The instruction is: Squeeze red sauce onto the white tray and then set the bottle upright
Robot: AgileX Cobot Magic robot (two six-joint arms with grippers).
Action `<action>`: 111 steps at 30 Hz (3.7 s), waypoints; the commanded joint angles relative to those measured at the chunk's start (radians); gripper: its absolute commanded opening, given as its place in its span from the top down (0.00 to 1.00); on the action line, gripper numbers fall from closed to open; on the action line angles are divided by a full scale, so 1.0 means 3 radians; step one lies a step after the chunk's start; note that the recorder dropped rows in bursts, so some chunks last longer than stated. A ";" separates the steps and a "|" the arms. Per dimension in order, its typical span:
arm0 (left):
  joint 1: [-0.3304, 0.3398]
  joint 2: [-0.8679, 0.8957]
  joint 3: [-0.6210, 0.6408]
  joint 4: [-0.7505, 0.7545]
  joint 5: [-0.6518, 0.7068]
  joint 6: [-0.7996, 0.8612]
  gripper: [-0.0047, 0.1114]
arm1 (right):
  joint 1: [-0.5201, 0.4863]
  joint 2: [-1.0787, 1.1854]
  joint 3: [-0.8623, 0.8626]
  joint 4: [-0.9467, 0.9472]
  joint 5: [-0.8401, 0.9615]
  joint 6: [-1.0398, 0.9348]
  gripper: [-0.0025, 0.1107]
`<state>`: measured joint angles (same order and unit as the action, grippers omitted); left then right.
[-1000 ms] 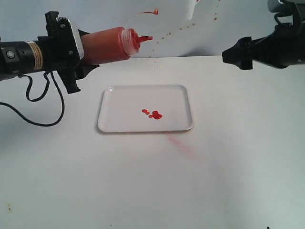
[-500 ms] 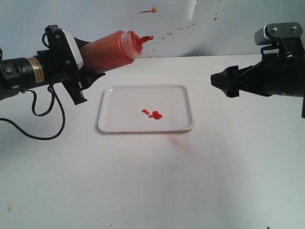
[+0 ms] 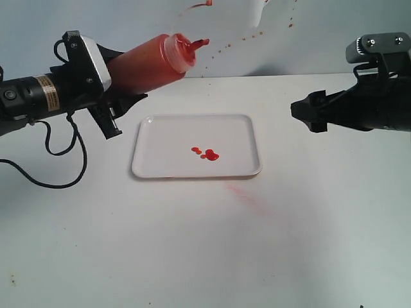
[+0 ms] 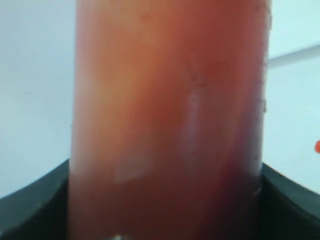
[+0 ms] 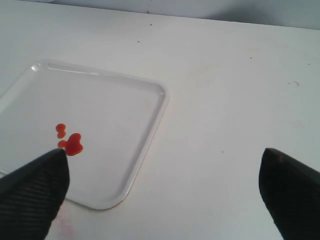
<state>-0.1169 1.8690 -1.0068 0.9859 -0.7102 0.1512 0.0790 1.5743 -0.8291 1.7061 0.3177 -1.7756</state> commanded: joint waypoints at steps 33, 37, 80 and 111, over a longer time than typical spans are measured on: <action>-0.0010 0.0448 0.0234 -0.0080 -0.1703 -0.2029 0.96 | 0.0006 -0.0039 0.0002 -0.0328 0.0906 -0.0289 0.15; -0.0084 0.0593 0.0234 -0.0171 -0.1703 -0.2182 0.96 | 0.0006 -0.0039 0.0002 -0.0327 0.0978 -0.0289 0.15; -0.1028 0.0593 -0.0034 0.0150 -0.1703 -0.2937 0.96 | 0.0407 -0.0039 0.0002 0.0128 0.1696 -0.0890 0.15; -0.1185 0.0599 -0.0034 0.0578 -0.1315 -0.2907 0.96 | 0.0407 -0.0039 0.0002 -0.0181 0.1550 -0.0884 0.98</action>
<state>-0.4648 2.0595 -1.0149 1.1113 -1.1173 -0.7333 0.2055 1.5743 -0.8291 1.6697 0.8194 -2.0384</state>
